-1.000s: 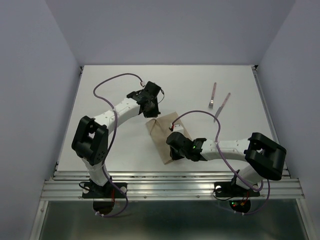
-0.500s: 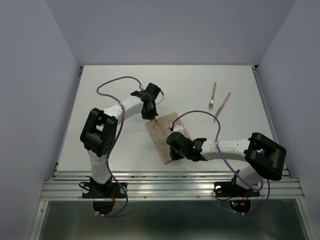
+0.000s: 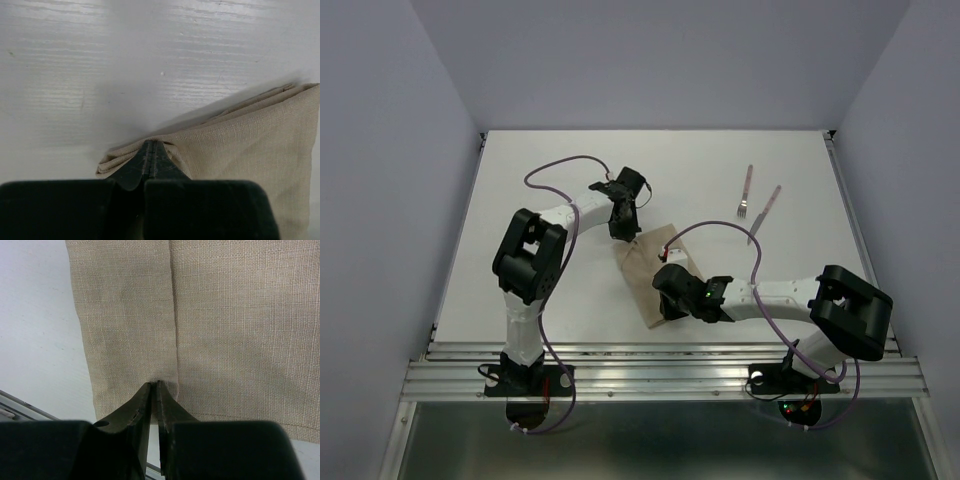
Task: Fold the napkin into a case and place the utensils inside
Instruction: Smooth out the 2/3-rectangle-folded napkin at the center of the board, then pick up the 2/3-rectangle-folded napkin at the center of the board.
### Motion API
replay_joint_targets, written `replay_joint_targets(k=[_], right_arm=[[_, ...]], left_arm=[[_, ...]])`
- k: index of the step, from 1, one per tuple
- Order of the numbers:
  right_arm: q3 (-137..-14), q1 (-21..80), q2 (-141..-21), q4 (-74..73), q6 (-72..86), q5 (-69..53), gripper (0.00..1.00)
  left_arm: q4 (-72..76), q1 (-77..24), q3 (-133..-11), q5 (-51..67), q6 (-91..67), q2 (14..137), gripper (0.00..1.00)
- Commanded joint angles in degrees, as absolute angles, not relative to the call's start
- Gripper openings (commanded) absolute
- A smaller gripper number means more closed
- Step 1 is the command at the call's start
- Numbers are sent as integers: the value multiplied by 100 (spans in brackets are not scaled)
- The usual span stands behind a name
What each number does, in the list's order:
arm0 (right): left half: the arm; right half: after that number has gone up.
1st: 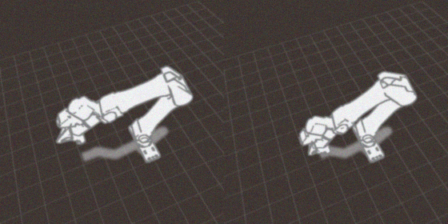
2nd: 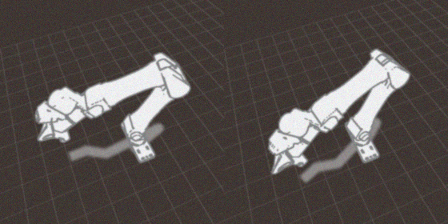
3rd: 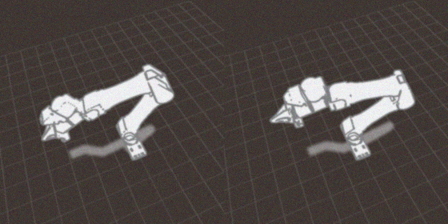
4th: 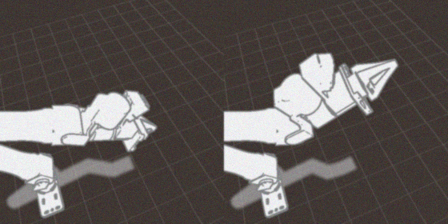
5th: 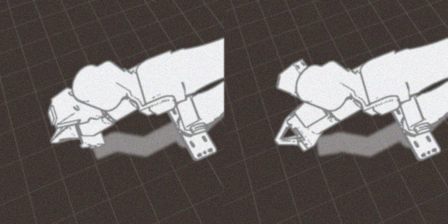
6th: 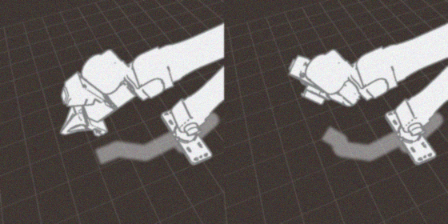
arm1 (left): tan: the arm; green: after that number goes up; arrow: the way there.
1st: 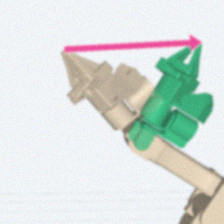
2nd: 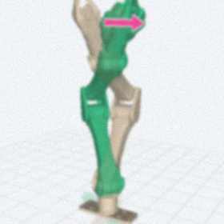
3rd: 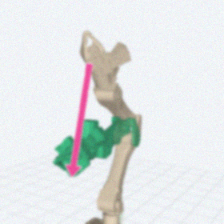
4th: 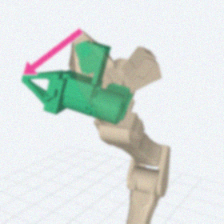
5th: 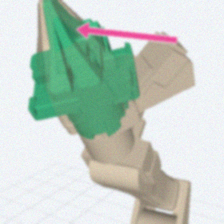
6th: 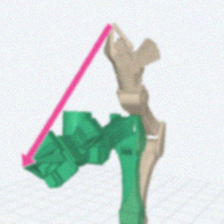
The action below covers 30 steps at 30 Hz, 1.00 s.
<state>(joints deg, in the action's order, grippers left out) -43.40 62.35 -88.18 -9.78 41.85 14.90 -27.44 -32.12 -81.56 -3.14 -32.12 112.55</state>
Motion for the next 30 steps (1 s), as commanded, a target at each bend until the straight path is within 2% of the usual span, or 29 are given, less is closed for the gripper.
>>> replay_joint_targets(k=[1,6,9,13,14,17,23,26,30], right_arm=[[-4298,6267,-8684,-1019,4236,1494,15],[-4394,6267,-8412,-1195,4254,1669,19],[-4491,6083,-8034,-1283,4097,1941,30],[-4377,4837,-7401,-1275,3745,1513,39],[-4447,4390,-7331,-1257,3405,1451,45],[-4823,3660,-7706,-1257,2937,1310,51],[-5861,2717,-9165,-1142,2075,-42,65],[-6301,2584,-9869,-1116,1987,-526,66],[-6205,2584,-10125,-599,2021,-1351,67]], left_arm=[[-2593,-3208,-8306,-106,-3138,11434,0],[-2522,-3208,-8279,-44,-3164,11575,0],[-2505,-3208,-8227,-53,-3155,11540,0],[-2435,-3208,-8086,-35,-3146,11444,0],[-2408,-3208,-8042,-35,-3146,11435,0],[-2382,-3208,-8016,-26,-3146,11434,0],[-2347,-3208,-8024,141,-3155,11443,0],[-2373,-3208,-8042,141,-3164,11452,0],[-2382,-3208,-8025,158,-3155,11435,0]])
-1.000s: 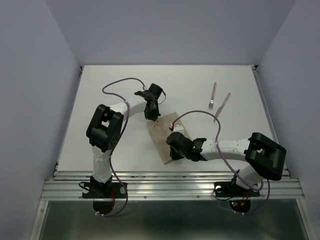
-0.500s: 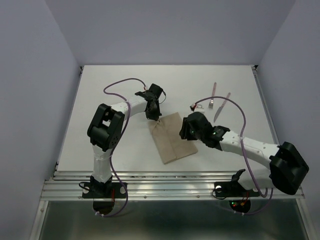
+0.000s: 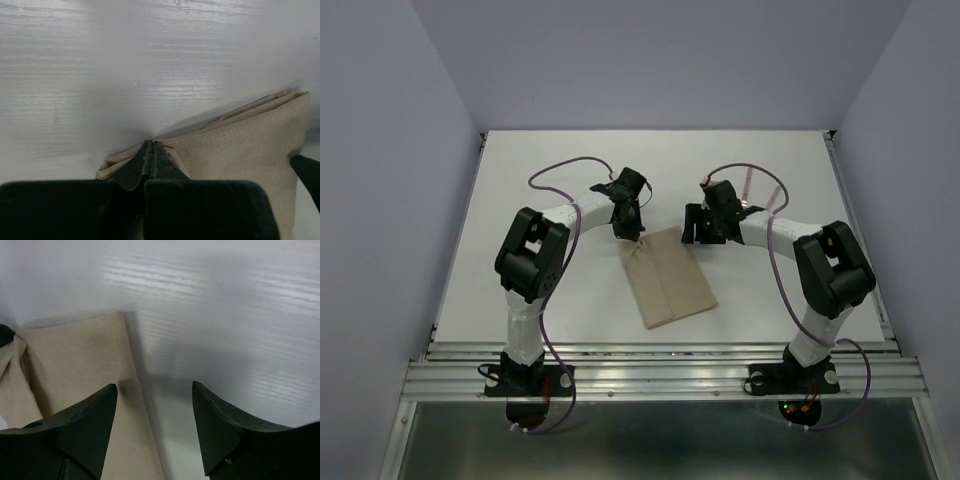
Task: Fold the napkin into a case and place the utensils inside
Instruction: Pick up the 2/3-rectangle-folded napkin at the center of the board.
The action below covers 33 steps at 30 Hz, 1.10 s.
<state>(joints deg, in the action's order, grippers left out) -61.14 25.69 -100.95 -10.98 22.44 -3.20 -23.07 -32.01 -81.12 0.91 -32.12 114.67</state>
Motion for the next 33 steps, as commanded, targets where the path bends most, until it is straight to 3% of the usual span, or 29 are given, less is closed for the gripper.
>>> replay_joint_targets(k=[1,6,10,14,15,16,17,19,22,33], right_arm=[[-6179,2584,-10221,-563,2030,-1406,67],[-6091,2584,-10538,-273,2100,-1660,66],[-6143,2584,-10775,-158,2153,-1986,60],[-6152,2584,-10819,-106,2259,-1916,44],[-6135,2584,-10750,-88,2276,-1873,32],[-6135,2584,-10706,-88,2285,-1855,32],[-6135,2584,-10653,-97,2285,-1820,22],[-6117,2584,-10495,-114,2285,-1740,12],[-6108,2584,-10371,-167,2294,-1714,4],[-6416,2996,-9967,-835,2742,-1064,1]], left_arm=[[-2391,-3208,-8016,150,-3155,11443,0],[-2408,-3208,-8051,184,-3164,11496,0],[-2408,-3208,-8042,176,-3182,11522,0],[-2399,-3199,-8024,193,-3225,11549,0],[-2408,-3199,-8016,185,-3234,11558,0],[-2408,-3208,-8016,185,-3234,11558,0],[-2408,-3208,-8016,193,-3234,11558,0],[-2391,-3208,-7989,193,-3252,11531,0],[-2364,-3208,-7919,202,-3278,11487,0],[-2312,-3208,-7805,211,-3331,11461,0]])
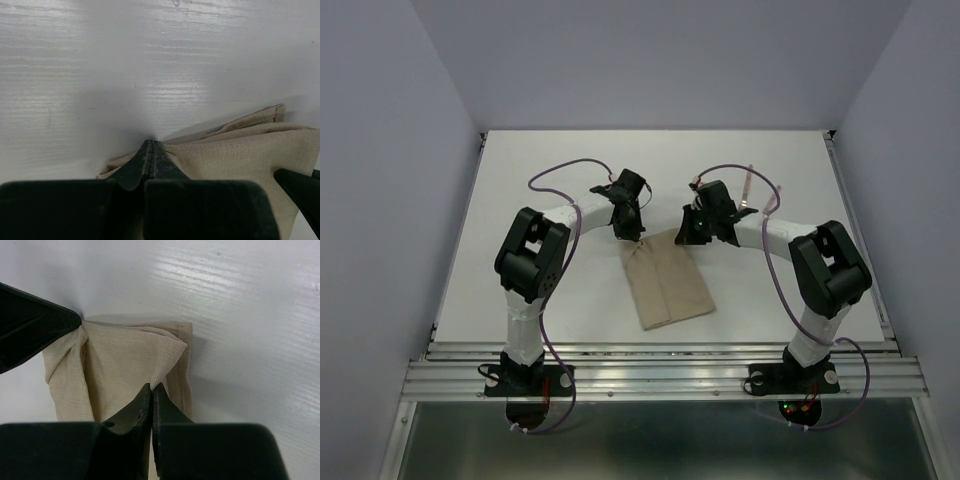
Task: Fold the napkin into a case and place the utensils inside
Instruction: Pick up the 2/3-rectangle-folded napkin at the center of the board.
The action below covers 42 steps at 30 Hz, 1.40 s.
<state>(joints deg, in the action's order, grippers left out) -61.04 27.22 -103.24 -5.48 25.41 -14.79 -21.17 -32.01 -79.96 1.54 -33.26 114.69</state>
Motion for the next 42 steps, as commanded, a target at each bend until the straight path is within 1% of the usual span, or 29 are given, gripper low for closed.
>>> replay_joint_targets(k=[1,9,13,22,32,36,40,41,42], right_arm=[[-6451,2997,-9967,-878,2760,-994,1],[-6794,3445,-10072,-1380,3120,-177,1],[-6934,3708,-10160,-1406,3269,-36,1],[-7294,4069,-10441,-1354,3480,-53,1],[-7506,4227,-10784,-1230,3612,-158,1],[-7489,4228,-10837,-1195,3674,-150,1],[-7208,4228,-10575,-1204,3744,438,1],[-7137,4228,-10512,-1195,3727,483,1],[-7076,4158,-10451,-1204,3718,518,4]], left_arm=[[-2320,-3208,-7813,202,-3331,11461,0],[-2294,-3208,-7761,220,-3349,11435,0],[-2294,-3208,-7761,220,-3349,11452,0],[-2215,-3208,-7673,299,-3375,11443,0],[-2109,-3208,-7550,404,-3419,11426,0],[-2100,-3199,-7515,422,-3437,11426,0],[-2109,-3199,-7471,378,-3428,11382,0],[-2101,-3199,-7462,387,-3419,11373,0],[-2101,-3208,-7462,387,-3402,11373,0]])
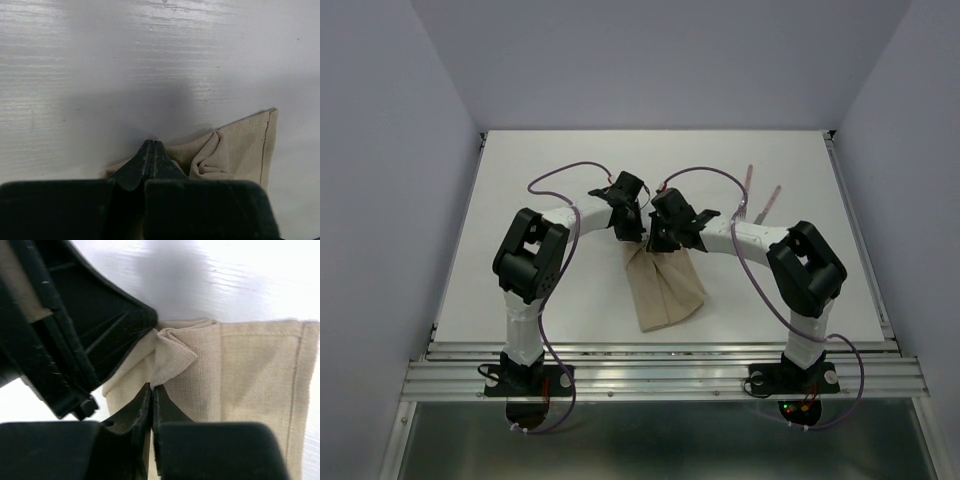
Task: Fold the napkin into a case and place the utensils inside
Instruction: Pick up the 2/3-rectangle-folded napkin at the center of the board.
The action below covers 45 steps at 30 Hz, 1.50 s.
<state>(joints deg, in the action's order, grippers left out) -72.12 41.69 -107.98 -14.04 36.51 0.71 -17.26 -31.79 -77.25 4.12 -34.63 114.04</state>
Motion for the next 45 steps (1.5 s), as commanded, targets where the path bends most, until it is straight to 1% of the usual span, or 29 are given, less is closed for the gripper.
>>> replay_joint_targets(k=[1,3,4,5,7,10,11,12,16,24,30,34,37,42,43,45], right_arm=[[-6962,4088,-10320,-1204,3700,632,12],[-6865,4026,-10196,-1213,3639,790,24],[-6760,3921,-10065,-1204,3586,878,34],[-6715,3859,-10020,-1204,3560,888,39],[-6636,3684,-9897,-1213,3472,896,46],[-6531,3604,-9853,-1230,3305,975,49],[-6478,3551,-9818,-1230,3252,976,52],[-6451,3490,-9817,-1230,3226,976,54],[-6302,3252,-9809,-1230,3094,652,60],[-6214,3199,-10107,-1239,2699,106,60],[-6161,3199,-10432,-1134,2584,-430,55],[-6117,3199,-10459,-1037,2602,-562,54],[-6100,3199,-10468,-1037,2663,-492,54],[-5977,3199,-10214,-1081,2698,-27,54],[-5942,3199,-10074,-1151,2724,304,57],[-5854,3199,-9915,-1160,2733,482,59]], left_arm=[[-2109,-3208,-7462,378,-3393,11373,0],[-2109,-3208,-7462,360,-3366,11356,0],[-2109,-3208,-7471,343,-3358,11347,0],[-2118,-3199,-7479,317,-3323,11329,0],[-2144,-3208,-7506,299,-3296,11312,0],[-2171,-3208,-7550,290,-3270,11329,0],[-2180,-3208,-7567,290,-3261,11347,0],[-2197,-3208,-7567,290,-3252,11364,0],[-2197,-3208,-7611,308,-3252,11408,0],[-2267,-3208,-7725,316,-3234,11487,0],[-2276,-3208,-7761,360,-3243,11540,0],[-2294,-3208,-7761,360,-3243,11540,0],[-2311,-3208,-7769,360,-3243,11531,0],[-2312,-3208,-7761,360,-3243,11540,0],[-2312,-3208,-7769,360,-3243,11540,0],[-2320,-3208,-7770,352,-3243,11549,0]])
